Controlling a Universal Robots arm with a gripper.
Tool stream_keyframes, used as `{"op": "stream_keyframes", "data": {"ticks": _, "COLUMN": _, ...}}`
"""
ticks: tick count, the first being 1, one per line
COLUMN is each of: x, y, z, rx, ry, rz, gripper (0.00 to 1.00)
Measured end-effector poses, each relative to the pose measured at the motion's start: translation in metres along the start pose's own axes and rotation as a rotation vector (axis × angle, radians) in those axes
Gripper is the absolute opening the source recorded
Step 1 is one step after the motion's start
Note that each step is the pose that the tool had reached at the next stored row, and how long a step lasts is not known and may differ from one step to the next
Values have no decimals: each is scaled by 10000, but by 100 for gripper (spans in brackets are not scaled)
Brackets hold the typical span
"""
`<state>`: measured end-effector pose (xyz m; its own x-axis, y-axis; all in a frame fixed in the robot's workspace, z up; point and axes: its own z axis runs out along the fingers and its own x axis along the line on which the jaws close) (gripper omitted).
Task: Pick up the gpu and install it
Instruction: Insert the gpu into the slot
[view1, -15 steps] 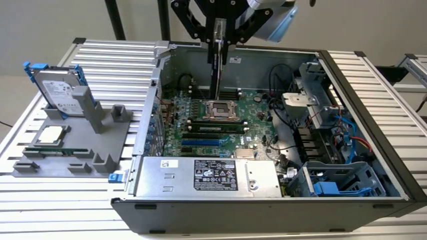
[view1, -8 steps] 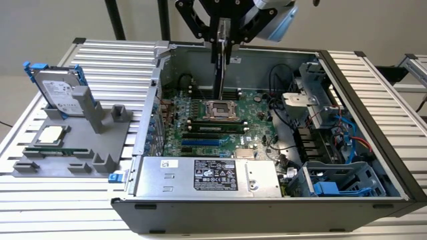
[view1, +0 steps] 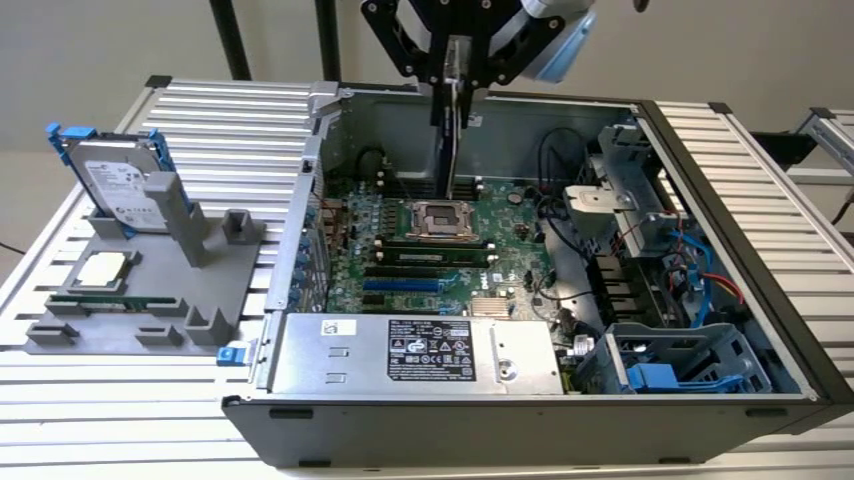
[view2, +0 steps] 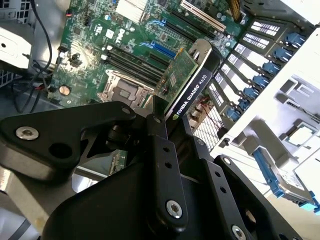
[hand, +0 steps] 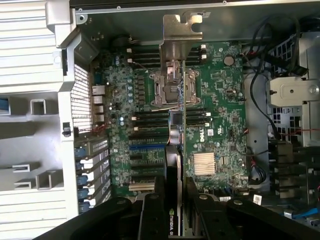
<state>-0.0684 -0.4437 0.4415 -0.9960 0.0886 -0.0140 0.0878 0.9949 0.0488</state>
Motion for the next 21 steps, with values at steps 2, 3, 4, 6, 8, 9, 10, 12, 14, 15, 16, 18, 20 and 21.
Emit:
{"op": "stream_keyframes", "data": {"ticks": 2, "x": -17, "y": 2, "z": -2, "rx": 1, "ry": 1, "rz": 0, "gripper": 0}}
{"op": "stream_keyframes", "data": {"ticks": 3, "x": -25, "y": 2, "z": -3, "rx": 0, "ry": 2, "rz": 0, "gripper": 0}}
{"op": "stream_keyframes", "data": {"ticks": 4, "x": -32, "y": 3, "z": -4, "rx": 1, "ry": 3, "rz": 0, "gripper": 0}}
{"op": "stream_keyframes", "data": {"ticks": 6, "x": -48, "y": 5, "z": -5, "rx": 0, "ry": 4, "rz": 0, "gripper": 0}}
{"op": "stream_keyframes", "data": {"ticks": 8, "x": -61, "y": 6, "z": -7, "rx": 0, "ry": 6, "rz": 0, "gripper": 0}}
{"op": "stream_keyframes", "data": {"ticks": 9, "x": -67, "y": 7, "z": -8, "rx": 0, "ry": 6, "rz": 0, "gripper": 0}}
{"op": "stream_keyframes", "data": {"ticks": 10, "x": -72, "y": 7, "z": -8, "rx": 0, "ry": 6, "rz": 0, "gripper": 0}}
{"op": "stream_keyframes", "data": {"ticks": 12, "x": -77, "y": 7, "z": -9, "rx": 0, "ry": 6, "rz": 0, "gripper": 0}}
{"op": "stream_keyframes", "data": {"ticks": 14, "x": -81, "y": 8, "z": -11, "rx": 1, "ry": 7, "rz": 0, "gripper": 0}}
{"op": "stream_keyframes", "data": {"ticks": 15, "x": -82, "y": 8, "z": -11, "rx": 1, "ry": 7, "rz": 0, "gripper": 0}}
{"op": "stream_keyframes", "data": {"ticks": 16, "x": -82, "y": 8, "z": -11, "rx": 0, "ry": 6, "rz": 0, "gripper": 0}}
{"op": "stream_keyframes", "data": {"ticks": 18, "x": -83, "y": 8, "z": -11, "rx": 0, "ry": 6, "rz": 0, "gripper": 0}}
{"op": "stream_keyframes", "data": {"ticks": 20, "x": -90, "y": 9, "z": -13, "rx": 0, "ry": 7, "rz": 0, "gripper": 0}}
{"op": "stream_keyframes", "data": {"ticks": 21, "x": -90, "y": 9, "z": -13, "rx": 0, "ry": 6, "rz": 0, "gripper": 0}}
